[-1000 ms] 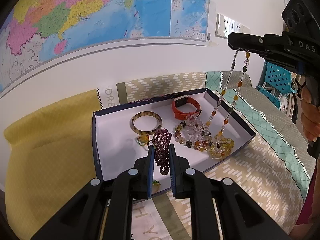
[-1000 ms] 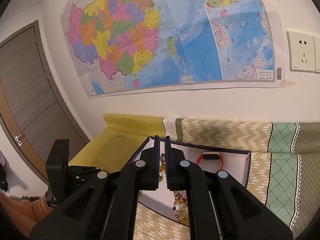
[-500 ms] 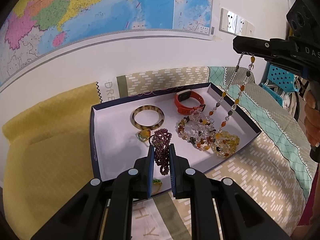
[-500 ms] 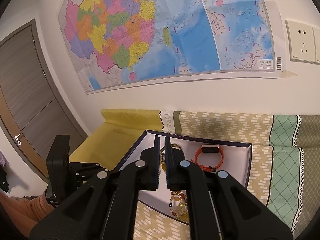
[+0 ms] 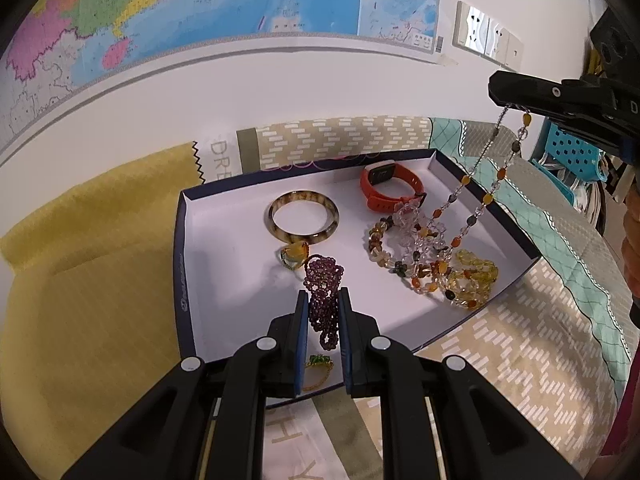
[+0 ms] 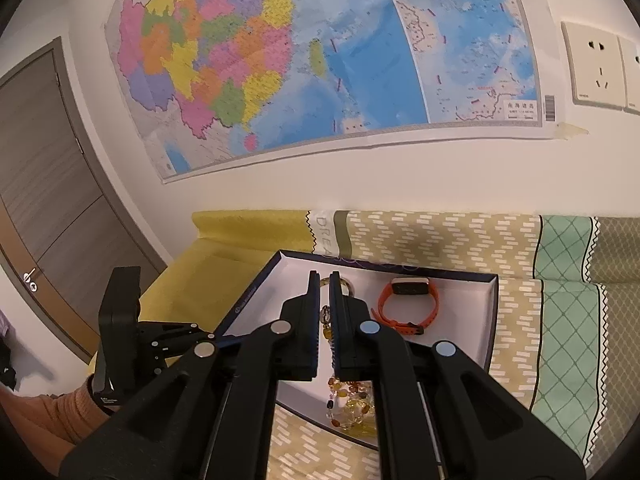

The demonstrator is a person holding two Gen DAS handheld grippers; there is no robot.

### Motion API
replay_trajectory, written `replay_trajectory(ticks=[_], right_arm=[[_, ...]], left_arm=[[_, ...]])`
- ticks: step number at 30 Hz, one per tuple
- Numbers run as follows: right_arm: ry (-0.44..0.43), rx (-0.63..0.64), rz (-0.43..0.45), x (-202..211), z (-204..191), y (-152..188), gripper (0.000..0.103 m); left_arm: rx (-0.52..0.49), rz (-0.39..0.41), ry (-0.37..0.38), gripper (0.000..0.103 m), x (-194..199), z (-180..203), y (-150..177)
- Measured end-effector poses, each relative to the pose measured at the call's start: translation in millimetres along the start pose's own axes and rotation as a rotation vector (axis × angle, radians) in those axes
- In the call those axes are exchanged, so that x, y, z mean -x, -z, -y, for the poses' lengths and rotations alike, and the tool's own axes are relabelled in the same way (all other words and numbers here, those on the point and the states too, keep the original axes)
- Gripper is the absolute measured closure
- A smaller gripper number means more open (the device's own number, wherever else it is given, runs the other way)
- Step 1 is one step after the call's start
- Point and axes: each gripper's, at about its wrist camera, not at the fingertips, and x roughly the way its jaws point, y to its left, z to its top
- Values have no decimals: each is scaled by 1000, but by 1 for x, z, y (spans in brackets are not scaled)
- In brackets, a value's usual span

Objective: Organize jewelry
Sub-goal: 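Lower the red bracelet into the box with the left tool while the right tool lays the necklace down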

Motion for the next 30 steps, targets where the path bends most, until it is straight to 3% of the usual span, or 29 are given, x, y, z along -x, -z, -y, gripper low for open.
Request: replay_trajectory(ticks=[30], right_arm=[[16,-22,-59,-23,17,13,98]], left_arm=[[23,-61,-12,90,-23,-1,2]])
